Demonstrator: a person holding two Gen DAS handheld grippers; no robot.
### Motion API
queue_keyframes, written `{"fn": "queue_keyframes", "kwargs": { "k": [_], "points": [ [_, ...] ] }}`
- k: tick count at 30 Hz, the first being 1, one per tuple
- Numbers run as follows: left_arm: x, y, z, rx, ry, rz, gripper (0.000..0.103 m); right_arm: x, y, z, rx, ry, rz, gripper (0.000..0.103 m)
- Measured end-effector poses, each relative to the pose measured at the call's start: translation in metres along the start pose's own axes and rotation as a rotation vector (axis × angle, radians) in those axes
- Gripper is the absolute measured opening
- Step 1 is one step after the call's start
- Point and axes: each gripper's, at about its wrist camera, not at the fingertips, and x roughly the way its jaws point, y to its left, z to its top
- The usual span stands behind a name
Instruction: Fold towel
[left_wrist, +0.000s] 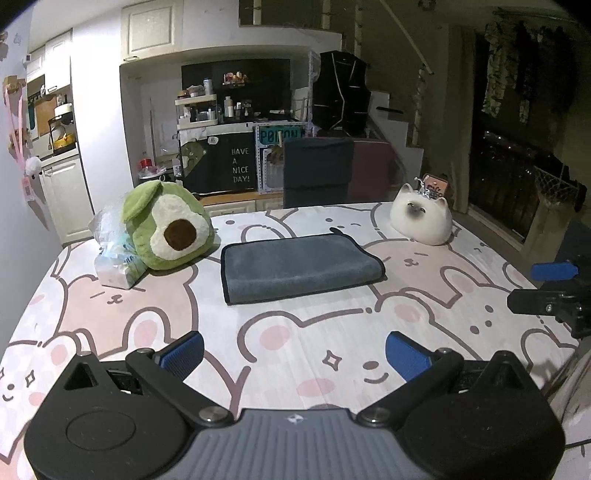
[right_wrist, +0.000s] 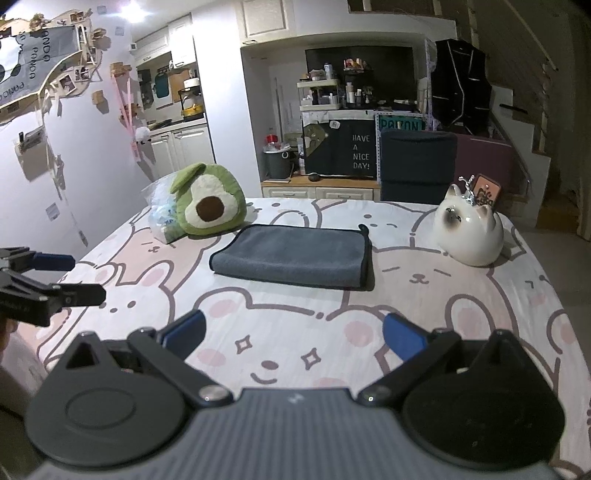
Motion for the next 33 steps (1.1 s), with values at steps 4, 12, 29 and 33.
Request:
{"fn": "queue_keyframes", "kwargs": {
  "k": [4,12,29,33],
  "points": [
    [-0.004,-0.002,-0.009,-0.001,0.003,0.003,0.103,-0.004,0.001,-0.005,-0.003,-0.001,0.014,0.103],
    [-0.011,-0.001,-0.023,-0.025,0.01,0.003,0.103,-0.01,0.004,-0.014,-0.003,0.004,0.015,0.103],
    [-0.021,-0.001,-0.04,-0.037,0.004,0.004,0.103,-0.021,0.019,-0.037,-0.02,0.016,0.026,0.103],
    [-0.024,0.0,-0.041,-0.045,-0.009,0.008,0.103,-0.019,0.019,-0.04,-0.009,0.023,0.025,0.103]
  ]
}}
